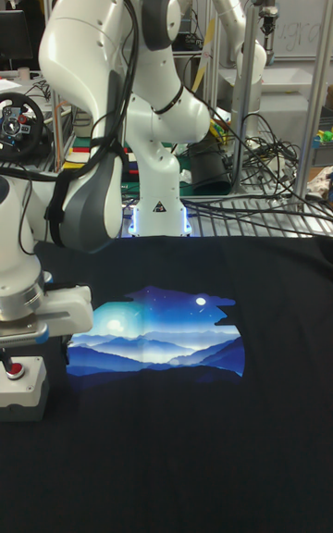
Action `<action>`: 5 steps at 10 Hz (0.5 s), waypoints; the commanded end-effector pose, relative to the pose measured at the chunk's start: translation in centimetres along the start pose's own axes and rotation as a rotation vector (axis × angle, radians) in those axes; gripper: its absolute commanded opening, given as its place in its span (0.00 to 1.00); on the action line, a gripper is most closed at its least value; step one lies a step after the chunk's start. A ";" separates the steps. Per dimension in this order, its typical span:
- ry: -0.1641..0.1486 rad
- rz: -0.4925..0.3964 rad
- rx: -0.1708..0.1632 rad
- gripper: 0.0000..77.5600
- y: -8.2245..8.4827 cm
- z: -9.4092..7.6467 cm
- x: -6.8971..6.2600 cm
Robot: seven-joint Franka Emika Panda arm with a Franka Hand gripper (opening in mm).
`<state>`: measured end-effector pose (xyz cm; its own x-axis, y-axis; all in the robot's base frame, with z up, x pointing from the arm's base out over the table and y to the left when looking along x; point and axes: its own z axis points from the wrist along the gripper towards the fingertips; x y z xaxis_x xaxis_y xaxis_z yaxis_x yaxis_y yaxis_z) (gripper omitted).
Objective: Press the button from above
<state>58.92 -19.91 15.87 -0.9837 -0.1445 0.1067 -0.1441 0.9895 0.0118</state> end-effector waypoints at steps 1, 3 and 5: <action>0.007 0.004 0.002 1.00 0.0 -0.1 0.1; 0.005 0.007 0.002 1.00 0.2 0.2 0.4; 0.006 0.006 0.003 1.00 0.2 0.2 0.5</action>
<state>58.33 -19.72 15.53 -0.9836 -0.1387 0.1151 -0.1383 0.9903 0.0113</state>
